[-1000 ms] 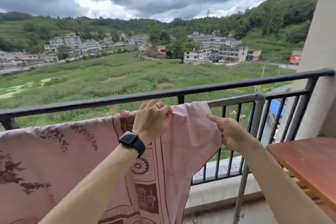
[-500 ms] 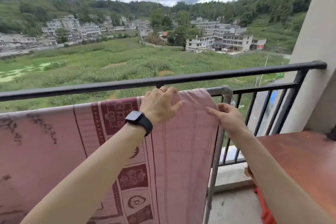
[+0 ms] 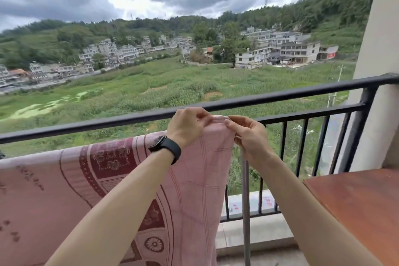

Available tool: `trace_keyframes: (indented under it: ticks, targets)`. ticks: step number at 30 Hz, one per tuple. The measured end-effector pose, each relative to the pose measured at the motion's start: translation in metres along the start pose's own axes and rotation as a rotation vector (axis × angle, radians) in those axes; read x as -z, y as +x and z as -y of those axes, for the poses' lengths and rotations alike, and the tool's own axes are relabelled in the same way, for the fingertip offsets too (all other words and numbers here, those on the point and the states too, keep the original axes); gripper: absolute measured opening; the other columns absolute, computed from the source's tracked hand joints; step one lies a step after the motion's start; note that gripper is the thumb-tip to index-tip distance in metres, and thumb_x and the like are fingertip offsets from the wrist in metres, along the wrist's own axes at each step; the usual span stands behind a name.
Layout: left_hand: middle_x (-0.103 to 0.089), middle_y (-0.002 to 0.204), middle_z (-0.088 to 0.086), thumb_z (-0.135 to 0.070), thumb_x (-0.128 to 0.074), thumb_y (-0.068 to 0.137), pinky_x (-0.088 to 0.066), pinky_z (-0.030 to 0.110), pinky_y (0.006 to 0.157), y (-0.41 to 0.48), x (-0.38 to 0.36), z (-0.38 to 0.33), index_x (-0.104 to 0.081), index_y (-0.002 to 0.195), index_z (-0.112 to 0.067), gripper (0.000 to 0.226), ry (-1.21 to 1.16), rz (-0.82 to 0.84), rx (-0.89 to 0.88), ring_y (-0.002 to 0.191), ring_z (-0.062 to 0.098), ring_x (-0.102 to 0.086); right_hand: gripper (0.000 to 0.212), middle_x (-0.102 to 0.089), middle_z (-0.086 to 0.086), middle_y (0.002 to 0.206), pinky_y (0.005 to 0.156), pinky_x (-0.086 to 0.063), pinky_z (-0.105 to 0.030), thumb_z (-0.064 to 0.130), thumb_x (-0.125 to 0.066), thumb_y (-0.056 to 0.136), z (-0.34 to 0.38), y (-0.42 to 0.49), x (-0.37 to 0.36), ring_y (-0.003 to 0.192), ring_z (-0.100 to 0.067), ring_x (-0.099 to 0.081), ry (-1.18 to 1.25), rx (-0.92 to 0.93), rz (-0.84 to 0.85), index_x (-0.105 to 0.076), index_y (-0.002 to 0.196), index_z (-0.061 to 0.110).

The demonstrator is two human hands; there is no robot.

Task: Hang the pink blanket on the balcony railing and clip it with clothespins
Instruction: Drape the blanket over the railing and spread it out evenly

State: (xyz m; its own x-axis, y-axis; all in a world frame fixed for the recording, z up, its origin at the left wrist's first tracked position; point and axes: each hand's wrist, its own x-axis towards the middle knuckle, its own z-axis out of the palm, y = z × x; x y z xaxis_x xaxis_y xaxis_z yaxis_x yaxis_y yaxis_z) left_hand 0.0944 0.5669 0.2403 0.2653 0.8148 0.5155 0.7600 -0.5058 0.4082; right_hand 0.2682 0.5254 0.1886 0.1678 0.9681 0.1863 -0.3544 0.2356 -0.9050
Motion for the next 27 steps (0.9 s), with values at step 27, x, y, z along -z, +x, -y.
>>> trace_keyframes:
  ticks: [27]
  targets:
    - [-0.071, 0.106, -0.006, -0.054, -0.044, 0.096, -0.054, 0.039, 0.083, 0.007, -0.022, -0.028, -0.067, 0.107, -0.031, 0.034, 0.051, 0.158, 0.044, 0.097, 0.017, -0.065, 0.014, -0.069, -0.002, 0.099, 0.068, -0.048, -0.029, 0.025, -0.075, 0.087, 0.002, 0.009, 0.035, 0.088, -0.016, -0.064, -0.243, 0.007, -0.286, -0.065, 0.095, 0.019]
